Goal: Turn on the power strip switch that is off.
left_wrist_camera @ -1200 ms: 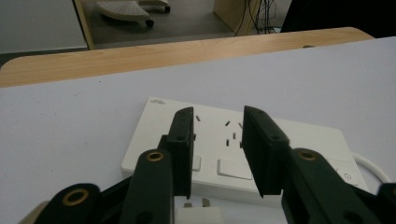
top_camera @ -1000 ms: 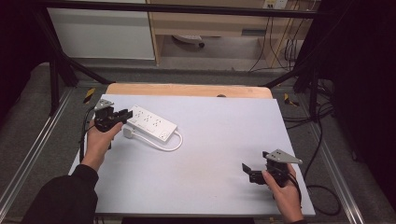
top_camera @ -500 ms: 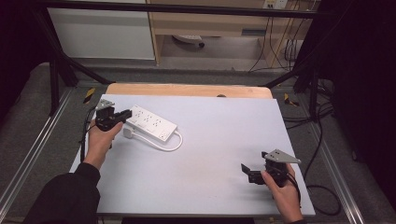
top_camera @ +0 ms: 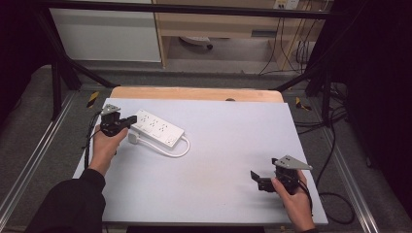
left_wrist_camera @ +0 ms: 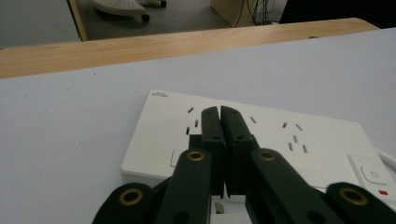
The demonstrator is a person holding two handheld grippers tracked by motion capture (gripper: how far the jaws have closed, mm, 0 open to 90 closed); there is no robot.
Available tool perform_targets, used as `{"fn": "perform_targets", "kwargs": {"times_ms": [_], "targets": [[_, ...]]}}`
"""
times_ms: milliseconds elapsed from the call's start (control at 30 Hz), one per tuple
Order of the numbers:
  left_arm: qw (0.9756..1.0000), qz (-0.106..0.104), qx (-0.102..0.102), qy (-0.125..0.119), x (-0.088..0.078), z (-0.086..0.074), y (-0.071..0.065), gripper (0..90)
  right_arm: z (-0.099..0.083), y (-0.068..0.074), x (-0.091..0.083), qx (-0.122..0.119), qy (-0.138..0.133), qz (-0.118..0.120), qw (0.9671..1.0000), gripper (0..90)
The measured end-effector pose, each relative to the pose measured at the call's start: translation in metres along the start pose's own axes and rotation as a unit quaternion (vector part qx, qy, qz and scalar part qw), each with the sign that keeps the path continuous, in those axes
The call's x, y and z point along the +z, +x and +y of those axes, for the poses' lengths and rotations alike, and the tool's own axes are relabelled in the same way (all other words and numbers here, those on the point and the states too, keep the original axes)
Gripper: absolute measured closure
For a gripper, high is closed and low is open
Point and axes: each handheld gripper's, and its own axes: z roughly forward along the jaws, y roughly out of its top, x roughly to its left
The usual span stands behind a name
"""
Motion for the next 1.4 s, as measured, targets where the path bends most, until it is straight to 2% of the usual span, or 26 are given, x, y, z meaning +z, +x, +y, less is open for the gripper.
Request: {"fn": "perform_targets", "kwargs": {"times_ms": [200, 333, 800, 1200, 1400], "targets": [[1.0000, 0.007, -0.002, 0.005, 0.002, -0.002, 0.004, 90.0, 0.000, 0.000, 0.000, 0.000, -0.001, 0.001, 1.0000, 2.3], [0.9999, 0.006, -0.011, 0.009, 0.004, -0.004, 0.006, 90.0, 0.000, 0.000, 0.000, 0.000, -0.001, 0.001, 1.0000, 2.3], [0.9995, 0.002, -0.001, 0.031, 0.014, -0.009, 0.004, 90.0, 0.000, 0.001, 0.000, 0.000, 0.001, 0.003, 1.0000, 2.3], [0.9993, 0.008, 0.000, 0.036, 0.021, -0.012, 0.005, 90.0, 0.000, 0.000, 0.000, 0.002, 0.000, 0.003, 1.0000, 2.3], [0.9993, 0.002, 0.005, 0.037, 0.025, -0.014, 0.004, 90.0, 0.000, 0.000, 0.000, 0.002, 0.002, 0.003, 1.0000, 2.3]]}}
